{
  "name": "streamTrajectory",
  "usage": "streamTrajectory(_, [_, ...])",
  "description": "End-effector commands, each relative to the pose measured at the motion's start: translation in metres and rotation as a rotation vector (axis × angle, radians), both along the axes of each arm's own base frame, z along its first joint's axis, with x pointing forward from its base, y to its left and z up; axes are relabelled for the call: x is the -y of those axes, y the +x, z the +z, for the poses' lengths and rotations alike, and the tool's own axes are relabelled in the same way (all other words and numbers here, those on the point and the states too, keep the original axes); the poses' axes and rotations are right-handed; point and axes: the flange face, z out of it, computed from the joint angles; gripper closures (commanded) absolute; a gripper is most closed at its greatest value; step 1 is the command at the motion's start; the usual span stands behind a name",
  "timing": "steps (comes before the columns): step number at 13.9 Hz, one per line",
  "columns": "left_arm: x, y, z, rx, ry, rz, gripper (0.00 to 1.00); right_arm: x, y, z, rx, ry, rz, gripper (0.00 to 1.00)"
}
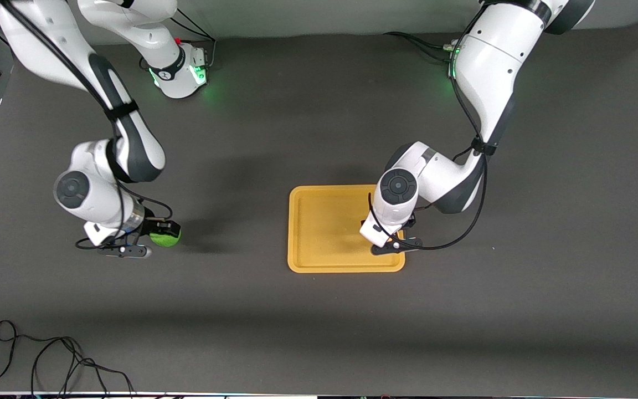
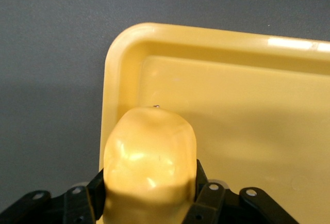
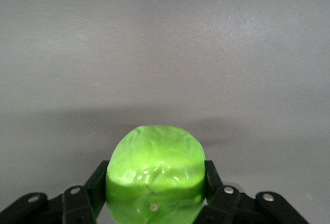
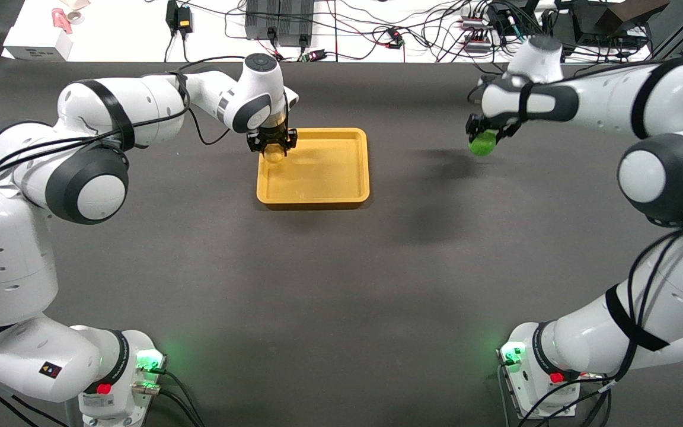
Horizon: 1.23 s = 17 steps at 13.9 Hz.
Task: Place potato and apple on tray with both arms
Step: 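Lower the potato onto the tray while the right gripper lifts the apple, then carry the apple onto the tray with the right gripper while the left gripper withdraws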
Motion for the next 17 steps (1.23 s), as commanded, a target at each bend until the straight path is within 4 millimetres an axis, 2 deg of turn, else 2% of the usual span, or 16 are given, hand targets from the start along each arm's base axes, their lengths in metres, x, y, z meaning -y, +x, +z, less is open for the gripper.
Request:
streamTrajectory(1, [0.006,-0.002,-0.003,0.016,0.011,-0.009,0.48,-0.033,0.016,0.078,-0.032,0.026,-0.003,0.55])
streamTrajectory(2, [0.007,-0.003,-0.005,0.014,0.013,-0.013,0.40,-0.054,0.021,0.095,-0.024,0.037,-0.024,0.56])
streamTrajectory(3, [0.006,-0.003,-0.006,0.017,0.019,-0.019,0.26,-0.083,0.022,0.102,-0.017,0.052,-0.058,0.56])
streamTrajectory(5, [0.005,-0.005,-0.010,0.017,0.032,-0.030,0.09,-0.140,0.026,0.104,-0.011,0.088,-0.152,0.56])
streamTrajectory(6, [0.005,-0.005,-0.010,0.017,0.032,-0.030,0.03,-0.170,0.032,0.101,-0.009,0.101,-0.200,0.56])
streamTrajectory(7, [0.005,-0.005,-0.010,0.016,0.033,-0.030,0.00,-0.209,0.034,0.099,-0.005,0.111,-0.224,0.56])
streamTrajectory(8, [0.004,-0.004,-0.009,0.016,0.033,-0.028,0.00,-0.245,0.034,0.089,0.005,0.094,-0.251,0.57])
streamTrajectory(9, [0.002,-0.003,-0.005,0.015,0.037,-0.025,0.00,-0.264,0.035,0.078,0.011,0.073,-0.301,0.57])
streamTrajectory(10, [-0.002,0.000,0.009,0.025,0.036,-0.020,0.00,-0.289,0.029,0.059,-0.001,0.057,-0.338,0.57])
streamTrajectory(11, [-0.011,0.008,0.031,0.042,0.034,-0.004,0.00,-0.326,0.019,0.047,0.011,0.069,-0.346,0.57])
streamTrajectory(13, [-0.045,0.023,0.082,0.053,0.031,0.012,0.00,-0.370,0.006,0.005,0.034,0.071,-0.363,0.57])
streamTrajectory(15, [-0.091,0.033,0.138,0.022,0.005,-0.007,0.00,-0.400,-0.007,-0.034,0.095,0.064,-0.399,0.57])
streamTrajectory(16, [-0.122,0.037,0.168,0.005,-0.014,-0.035,0.00,-0.406,-0.010,-0.048,0.110,0.059,-0.427,0.57])
streamTrajectory(17, [-0.151,0.037,0.192,-0.011,-0.006,-0.060,0.00,-0.420,-0.018,-0.056,0.115,0.069,-0.435,0.57])
